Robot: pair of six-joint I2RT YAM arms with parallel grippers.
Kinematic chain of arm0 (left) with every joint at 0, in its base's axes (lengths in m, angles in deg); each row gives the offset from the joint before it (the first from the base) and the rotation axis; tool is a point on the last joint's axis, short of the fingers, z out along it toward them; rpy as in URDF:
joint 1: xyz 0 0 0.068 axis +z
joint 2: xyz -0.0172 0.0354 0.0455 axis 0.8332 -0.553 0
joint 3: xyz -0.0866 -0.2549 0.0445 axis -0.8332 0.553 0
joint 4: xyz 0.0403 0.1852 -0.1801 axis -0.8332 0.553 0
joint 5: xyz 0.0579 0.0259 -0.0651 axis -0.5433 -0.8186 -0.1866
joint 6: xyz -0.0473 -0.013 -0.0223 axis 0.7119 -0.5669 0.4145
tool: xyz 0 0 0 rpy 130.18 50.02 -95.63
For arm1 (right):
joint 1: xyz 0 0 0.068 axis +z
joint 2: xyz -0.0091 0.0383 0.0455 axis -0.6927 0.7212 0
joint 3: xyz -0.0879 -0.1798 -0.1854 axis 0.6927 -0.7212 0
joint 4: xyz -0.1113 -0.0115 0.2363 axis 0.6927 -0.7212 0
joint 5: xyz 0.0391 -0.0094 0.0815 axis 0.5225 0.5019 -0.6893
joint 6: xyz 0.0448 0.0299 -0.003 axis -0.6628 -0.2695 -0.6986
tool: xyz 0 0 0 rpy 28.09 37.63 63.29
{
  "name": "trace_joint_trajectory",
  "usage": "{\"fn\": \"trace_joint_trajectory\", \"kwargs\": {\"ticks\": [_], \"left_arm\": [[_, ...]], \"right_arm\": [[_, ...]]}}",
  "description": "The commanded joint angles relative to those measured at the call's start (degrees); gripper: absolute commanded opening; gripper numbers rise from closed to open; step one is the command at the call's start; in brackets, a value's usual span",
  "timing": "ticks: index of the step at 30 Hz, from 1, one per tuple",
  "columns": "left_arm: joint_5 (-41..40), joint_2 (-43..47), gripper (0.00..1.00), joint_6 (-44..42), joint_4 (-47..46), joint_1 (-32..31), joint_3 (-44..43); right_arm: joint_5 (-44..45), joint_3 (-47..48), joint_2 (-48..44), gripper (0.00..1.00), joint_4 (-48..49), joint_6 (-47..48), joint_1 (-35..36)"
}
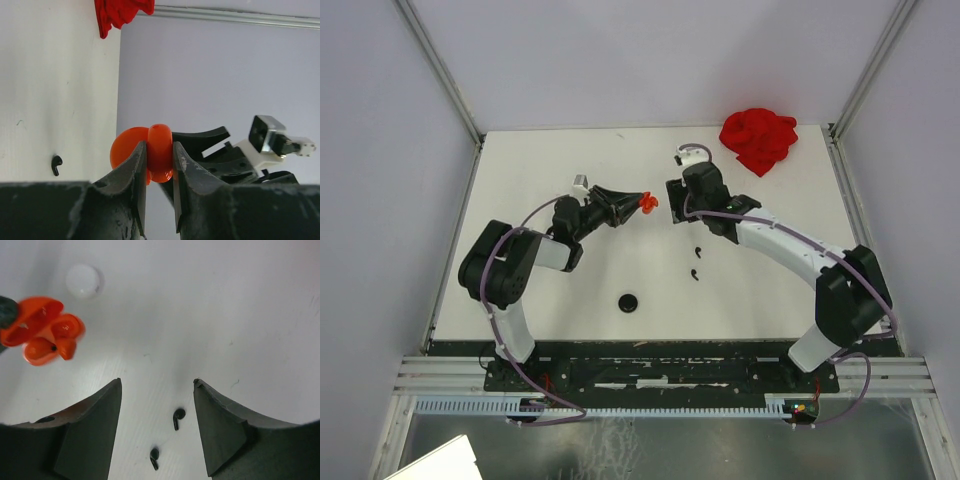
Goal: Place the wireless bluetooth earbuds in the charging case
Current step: Place the earbud in the charging case.
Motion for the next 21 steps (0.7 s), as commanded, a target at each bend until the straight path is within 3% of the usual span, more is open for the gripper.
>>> {"fn": "trace_joint_trajectory", "kwargs": {"ticks": [1,21], "left_arm": [[-2.53,1.78,0.03,-4.86,2.20,-0.07,0.11],[-2.82,0.66,0.03,-7.22,6.83,-3.30,-3.90]], "right_arm": [[-0.72,3.41,2.54,0.68,-6.53,-2.20,0.27],[-5.22,7.20,9.81,0.68,-5.53,-3.67,1.59]]}}
